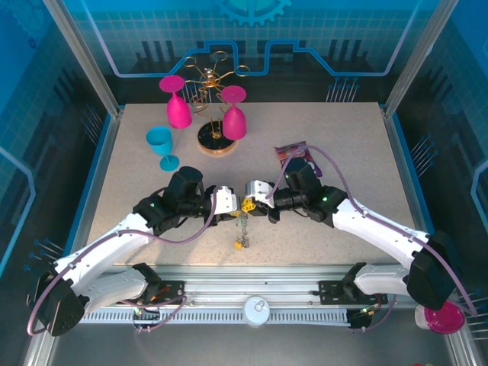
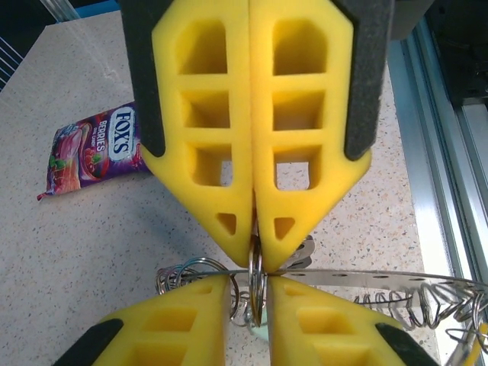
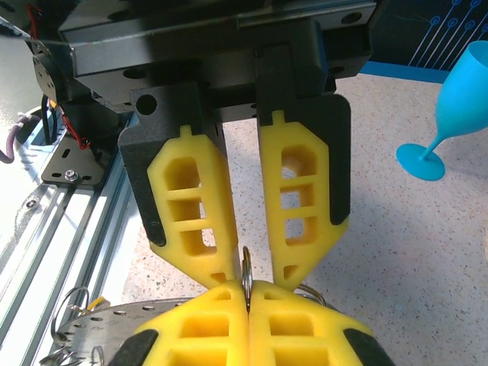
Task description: Put the keys on the keyring
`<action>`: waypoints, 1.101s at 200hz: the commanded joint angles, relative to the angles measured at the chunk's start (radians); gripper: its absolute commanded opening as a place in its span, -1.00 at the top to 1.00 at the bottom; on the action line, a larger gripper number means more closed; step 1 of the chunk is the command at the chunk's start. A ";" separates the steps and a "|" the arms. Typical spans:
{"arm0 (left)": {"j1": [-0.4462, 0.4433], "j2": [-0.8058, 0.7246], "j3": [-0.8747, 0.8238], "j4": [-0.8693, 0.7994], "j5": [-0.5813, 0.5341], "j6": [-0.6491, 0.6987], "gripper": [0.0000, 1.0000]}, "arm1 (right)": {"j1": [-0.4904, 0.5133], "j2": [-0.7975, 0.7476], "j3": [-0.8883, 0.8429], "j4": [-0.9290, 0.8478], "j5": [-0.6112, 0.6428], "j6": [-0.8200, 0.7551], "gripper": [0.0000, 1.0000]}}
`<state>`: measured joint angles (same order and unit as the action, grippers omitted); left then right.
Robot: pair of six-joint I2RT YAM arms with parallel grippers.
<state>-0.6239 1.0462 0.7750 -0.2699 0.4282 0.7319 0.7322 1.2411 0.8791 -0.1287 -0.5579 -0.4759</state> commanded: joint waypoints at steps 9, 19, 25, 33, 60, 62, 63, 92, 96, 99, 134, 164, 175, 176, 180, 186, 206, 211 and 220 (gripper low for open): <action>-0.008 -0.015 0.004 0.029 0.046 -0.008 0.77 | 0.020 0.009 0.049 -0.020 -0.020 -0.022 1.00; -0.010 -0.015 0.005 0.032 0.051 -0.012 0.90 | 0.023 0.015 0.054 -0.026 -0.017 -0.025 1.00; -0.010 -0.017 0.006 0.033 0.054 -0.014 1.00 | 0.025 0.015 0.054 -0.026 -0.013 -0.025 1.00; -0.011 -0.017 0.005 0.039 0.054 -0.016 1.00 | 0.024 0.012 0.051 -0.014 -0.007 -0.012 1.00; -0.011 -0.026 -0.017 0.072 0.031 -0.021 1.00 | -0.025 -0.055 -0.030 0.114 -0.004 0.127 0.32; -0.010 -0.027 -0.020 0.076 0.029 -0.023 1.00 | -0.031 -0.063 -0.035 0.122 -0.006 0.136 0.29; -0.011 -0.028 -0.021 0.078 0.029 -0.024 1.00 | -0.033 -0.066 -0.040 0.124 -0.007 0.141 0.28; -0.012 -0.044 -0.050 0.131 0.023 -0.048 1.00 | -0.059 -0.133 -0.110 0.129 0.005 0.213 0.14; -0.012 -0.046 -0.052 0.137 0.021 -0.051 1.00 | -0.060 -0.134 -0.117 0.129 0.006 0.224 0.14; -0.013 -0.047 -0.055 0.142 0.020 -0.053 1.00 | -0.058 -0.135 -0.120 0.128 0.006 0.232 0.15; -0.015 -0.047 -0.069 0.158 0.017 -0.067 1.00 | -0.045 -0.129 -0.143 0.162 0.037 0.293 0.14; -0.017 -0.054 -0.090 0.180 0.017 -0.068 1.00 | -0.040 -0.087 -0.118 0.161 0.012 0.295 0.32; -0.017 -0.054 -0.091 0.182 0.015 -0.068 1.00 | -0.039 -0.080 -0.116 0.164 0.007 0.295 0.41; -0.017 -0.054 -0.091 0.181 0.015 -0.069 1.00 | -0.040 -0.080 -0.117 0.164 0.006 0.295 0.42; -0.017 -0.054 -0.091 0.182 0.014 -0.068 1.00 | -0.039 -0.080 -0.117 0.167 0.004 0.294 0.45; -0.017 -0.054 -0.091 0.183 0.012 -0.069 1.00 | -0.039 -0.078 -0.117 0.170 -0.003 0.294 0.50; -0.017 -0.052 -0.091 0.188 0.012 -0.068 1.00 | -0.040 -0.078 -0.115 0.170 -0.014 0.291 0.74; -0.017 -0.052 -0.092 0.188 0.011 -0.069 1.00 | -0.040 -0.077 -0.115 0.171 -0.016 0.289 0.80; -0.017 -0.053 -0.092 0.191 0.012 -0.069 1.00 | -0.041 -0.077 -0.115 0.170 -0.021 0.289 0.90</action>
<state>-0.6334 1.0142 0.6907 -0.1326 0.4240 0.6788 0.6861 1.1633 0.7452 0.0223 -0.5484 -0.1856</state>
